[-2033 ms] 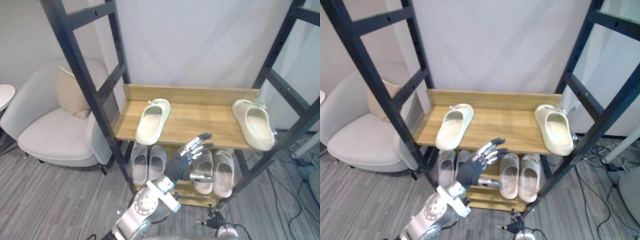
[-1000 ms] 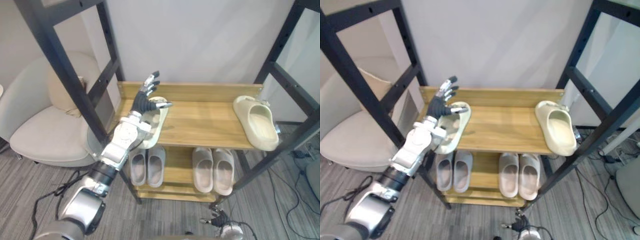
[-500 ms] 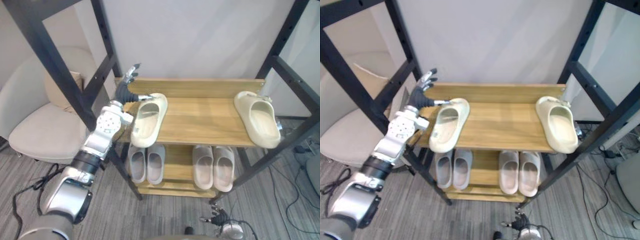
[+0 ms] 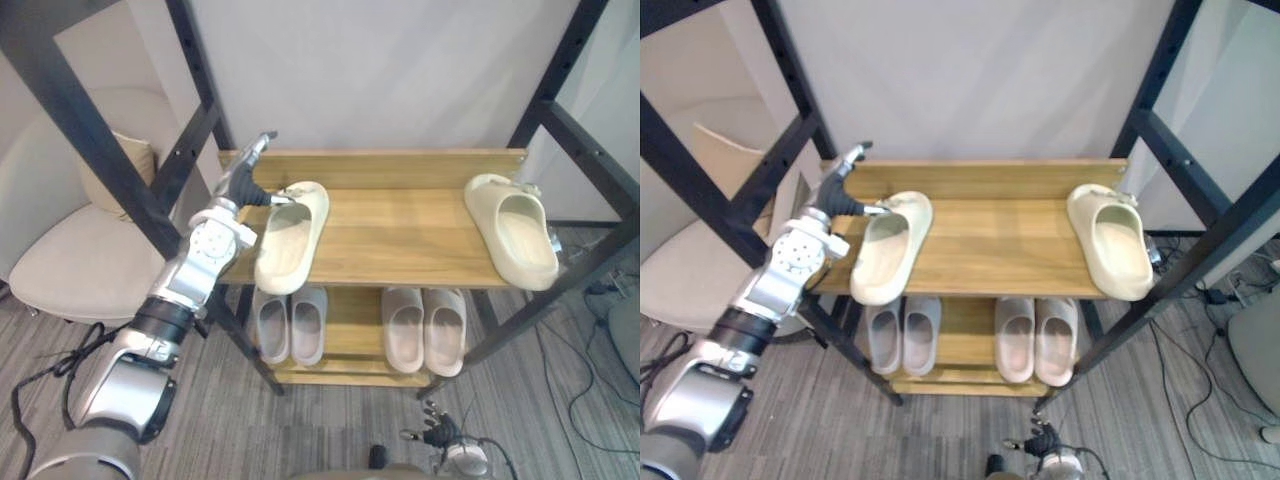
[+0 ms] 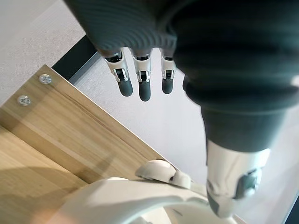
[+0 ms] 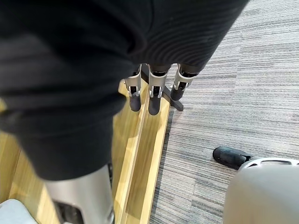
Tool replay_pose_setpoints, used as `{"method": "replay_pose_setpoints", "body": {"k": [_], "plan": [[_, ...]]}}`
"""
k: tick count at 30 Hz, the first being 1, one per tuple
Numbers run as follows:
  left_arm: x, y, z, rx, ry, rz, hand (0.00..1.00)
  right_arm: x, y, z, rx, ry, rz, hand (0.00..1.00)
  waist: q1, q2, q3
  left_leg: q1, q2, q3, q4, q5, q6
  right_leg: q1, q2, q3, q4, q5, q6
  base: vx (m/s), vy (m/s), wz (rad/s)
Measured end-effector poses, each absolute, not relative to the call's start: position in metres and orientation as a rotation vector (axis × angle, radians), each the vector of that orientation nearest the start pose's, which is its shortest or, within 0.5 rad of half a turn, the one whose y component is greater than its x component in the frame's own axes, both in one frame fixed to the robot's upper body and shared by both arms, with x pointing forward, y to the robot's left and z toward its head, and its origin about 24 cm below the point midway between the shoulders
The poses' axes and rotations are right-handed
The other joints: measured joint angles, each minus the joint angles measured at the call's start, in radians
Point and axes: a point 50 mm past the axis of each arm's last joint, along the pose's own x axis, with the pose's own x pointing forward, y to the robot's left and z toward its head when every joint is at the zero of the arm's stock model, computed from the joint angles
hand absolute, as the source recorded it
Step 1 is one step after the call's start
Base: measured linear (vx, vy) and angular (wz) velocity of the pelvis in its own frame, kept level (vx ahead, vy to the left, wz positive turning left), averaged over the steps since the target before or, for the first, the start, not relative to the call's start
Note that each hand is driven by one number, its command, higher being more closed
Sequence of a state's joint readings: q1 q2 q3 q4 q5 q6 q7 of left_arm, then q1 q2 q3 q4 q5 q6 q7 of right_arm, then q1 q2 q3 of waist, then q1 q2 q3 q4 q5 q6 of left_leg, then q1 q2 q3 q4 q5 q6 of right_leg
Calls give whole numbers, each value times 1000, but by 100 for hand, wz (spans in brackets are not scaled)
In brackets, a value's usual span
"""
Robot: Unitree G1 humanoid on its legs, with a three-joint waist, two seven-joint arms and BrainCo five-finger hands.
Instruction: Organize the slippers on the shoe rack
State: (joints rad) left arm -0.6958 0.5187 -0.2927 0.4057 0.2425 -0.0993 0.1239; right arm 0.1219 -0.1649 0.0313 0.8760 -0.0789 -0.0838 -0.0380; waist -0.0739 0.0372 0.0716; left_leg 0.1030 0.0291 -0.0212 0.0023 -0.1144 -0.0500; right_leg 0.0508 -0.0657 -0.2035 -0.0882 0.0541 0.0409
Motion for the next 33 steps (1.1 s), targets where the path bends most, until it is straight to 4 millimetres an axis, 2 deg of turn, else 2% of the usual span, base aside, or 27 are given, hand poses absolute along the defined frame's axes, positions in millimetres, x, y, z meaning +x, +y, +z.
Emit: {"method": "replay_pose_setpoints", "body": {"k": [15, 16, 22, 33], "plan": [[366, 175, 162, 949, -352, -49, 0, 116, -213, -141, -241, 920, -72, 0, -16, 0, 3, -8, 0, 29, -3, 0, 0, -23, 2, 28, 0, 7, -1, -7, 2, -5], [366, 173, 160, 969, -351, -56, 100, 115, -213, -141, -241, 922, -72, 0, -16, -1, 3, -8, 0, 30, -3, 0, 0, -23, 2, 30, 0, 7, -1, 0, 0, 0], [367, 166, 152, 970, -326, -68, 100, 115, -213, -139, -240, 909, -73, 0, -24, -1, 5, -10, -1, 40, -3, 0, 0, -31, 1, 41, 0, 14, 0, -34, 0, -6], [373, 157, 158, 935, -336, -57, 100, 114, -214, -139, -236, 912, -80, 0, -34, -2, 5, -9, 0, 42, -3, 0, 0, -30, 2, 43, 0, 15, 0, -3, 0, 0]]}}
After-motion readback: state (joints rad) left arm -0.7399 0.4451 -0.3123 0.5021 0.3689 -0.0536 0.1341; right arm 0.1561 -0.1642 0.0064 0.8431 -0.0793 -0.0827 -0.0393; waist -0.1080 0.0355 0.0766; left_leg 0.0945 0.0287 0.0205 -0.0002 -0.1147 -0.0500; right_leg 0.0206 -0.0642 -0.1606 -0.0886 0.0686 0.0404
